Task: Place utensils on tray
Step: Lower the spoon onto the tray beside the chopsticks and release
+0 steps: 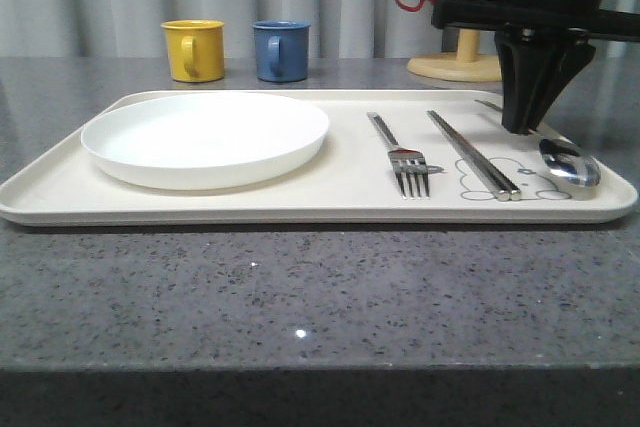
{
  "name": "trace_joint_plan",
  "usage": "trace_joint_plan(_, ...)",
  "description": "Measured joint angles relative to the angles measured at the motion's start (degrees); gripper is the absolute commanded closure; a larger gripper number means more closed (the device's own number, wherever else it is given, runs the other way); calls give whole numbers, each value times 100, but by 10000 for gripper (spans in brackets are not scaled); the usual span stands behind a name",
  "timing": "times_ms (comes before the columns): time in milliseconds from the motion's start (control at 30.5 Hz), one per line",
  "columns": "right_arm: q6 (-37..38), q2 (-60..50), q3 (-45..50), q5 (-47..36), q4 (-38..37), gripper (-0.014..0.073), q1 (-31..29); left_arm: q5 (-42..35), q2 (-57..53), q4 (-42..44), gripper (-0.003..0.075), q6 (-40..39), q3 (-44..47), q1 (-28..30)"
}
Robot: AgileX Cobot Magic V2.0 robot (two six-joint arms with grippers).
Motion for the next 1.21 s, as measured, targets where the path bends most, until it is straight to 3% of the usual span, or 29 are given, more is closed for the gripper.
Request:
trace_joint_plan(558, 60, 125, 0, 0, -12, 579, 0, 0, 0, 0, 738, 0, 0, 0)
trace_joint_plan(722, 74, 147, 0, 0, -12, 506, 0, 0, 0, 0, 738, 0, 0, 0)
trace_joint_plan(1051, 74, 136, 0, -31, 11, 259, 0, 0, 0, 0, 738, 0, 0, 0)
trace_joint_plan(1215, 74, 6, -33, -42, -153, 231, 0, 0, 0, 0, 738, 0, 0, 0)
